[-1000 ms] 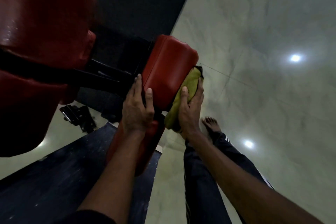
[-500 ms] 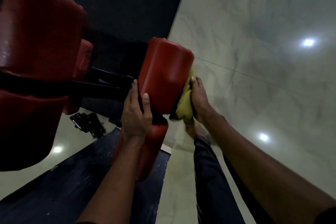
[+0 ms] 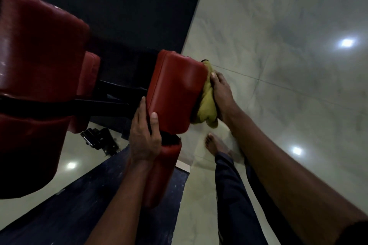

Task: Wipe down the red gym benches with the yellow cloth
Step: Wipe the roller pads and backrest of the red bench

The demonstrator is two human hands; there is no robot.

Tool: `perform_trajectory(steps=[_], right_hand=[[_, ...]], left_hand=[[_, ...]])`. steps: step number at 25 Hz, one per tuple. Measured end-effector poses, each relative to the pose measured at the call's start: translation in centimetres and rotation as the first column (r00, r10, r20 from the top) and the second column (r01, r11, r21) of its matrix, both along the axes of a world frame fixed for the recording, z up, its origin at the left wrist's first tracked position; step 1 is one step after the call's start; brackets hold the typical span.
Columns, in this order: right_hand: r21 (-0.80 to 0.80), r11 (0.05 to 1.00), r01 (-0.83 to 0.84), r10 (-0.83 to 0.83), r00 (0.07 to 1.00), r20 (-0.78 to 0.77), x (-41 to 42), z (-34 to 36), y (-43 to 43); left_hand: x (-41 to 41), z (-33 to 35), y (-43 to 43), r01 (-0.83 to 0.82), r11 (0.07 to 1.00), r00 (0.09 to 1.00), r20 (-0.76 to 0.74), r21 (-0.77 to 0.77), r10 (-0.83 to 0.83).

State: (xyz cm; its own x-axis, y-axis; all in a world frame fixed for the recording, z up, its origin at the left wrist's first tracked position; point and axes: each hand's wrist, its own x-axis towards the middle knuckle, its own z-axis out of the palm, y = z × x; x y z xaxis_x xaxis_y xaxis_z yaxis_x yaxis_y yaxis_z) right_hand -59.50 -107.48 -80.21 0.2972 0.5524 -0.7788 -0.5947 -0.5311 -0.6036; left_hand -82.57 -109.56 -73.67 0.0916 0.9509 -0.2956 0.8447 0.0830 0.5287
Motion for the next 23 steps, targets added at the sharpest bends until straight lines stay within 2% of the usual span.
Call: perform_trajectory(steps=[3,6,8,11,13,15,19,21,23], right_hand=[[0.164,0.986,0.019,-0.051,0.980,0.195,-0.5,2.8,-2.3],[0.230,0.956,-0.185,0.040,0.854,0.519,-0.5,5.3,-2.0],[0.208,0.899,-0.386,0.145,0.709,0.690,-0.1,6.7,-0.7],[0.039,0.710,-0.703,0.286,0.339,0.896,1.0,7.4,2.7],[-0.102,0.563,-0.820,0.376,0.145,0.915,2.1,7.8,5.0],[-0.175,0.493,-0.852,0.450,0.078,0.890,2.8,7.9,6.0],[-0.242,0.593,-0.768,0.465,0.081,0.881,1.6,8.0,4.0],[-0.286,0.598,-0.749,0.451,0.019,0.892,0.8,8.1,5.0],[-0.340,0.561,-0.755,0.462,-0.055,0.885,0.2,8.7,7.1]], left_hand=[[-0.1,0.1,0.1,-0.002,1.000,1.000,-0.007,-0.016,0.002],[0.2,0.4,0.0,0.000,1.000,0.999,-0.039,-0.021,-0.001],[0.3,0.6,0.0,-0.012,1.000,0.998,-0.061,-0.018,0.011],[0.4,0.7,0.0,-0.023,0.999,0.998,-0.065,-0.029,0.021],[0.3,0.8,0.0,-0.015,1.000,0.999,-0.044,-0.022,0.014],[0.2,0.9,0.1,-0.017,1.000,0.999,-0.045,-0.024,0.016],[0.3,1.1,0.4,-0.022,0.999,0.997,-0.071,-0.050,0.018],[0.4,0.9,0.4,-0.015,0.999,0.998,-0.056,-0.050,0.012],[0.3,0.8,0.4,-0.018,0.998,0.999,-0.050,-0.052,0.016]])
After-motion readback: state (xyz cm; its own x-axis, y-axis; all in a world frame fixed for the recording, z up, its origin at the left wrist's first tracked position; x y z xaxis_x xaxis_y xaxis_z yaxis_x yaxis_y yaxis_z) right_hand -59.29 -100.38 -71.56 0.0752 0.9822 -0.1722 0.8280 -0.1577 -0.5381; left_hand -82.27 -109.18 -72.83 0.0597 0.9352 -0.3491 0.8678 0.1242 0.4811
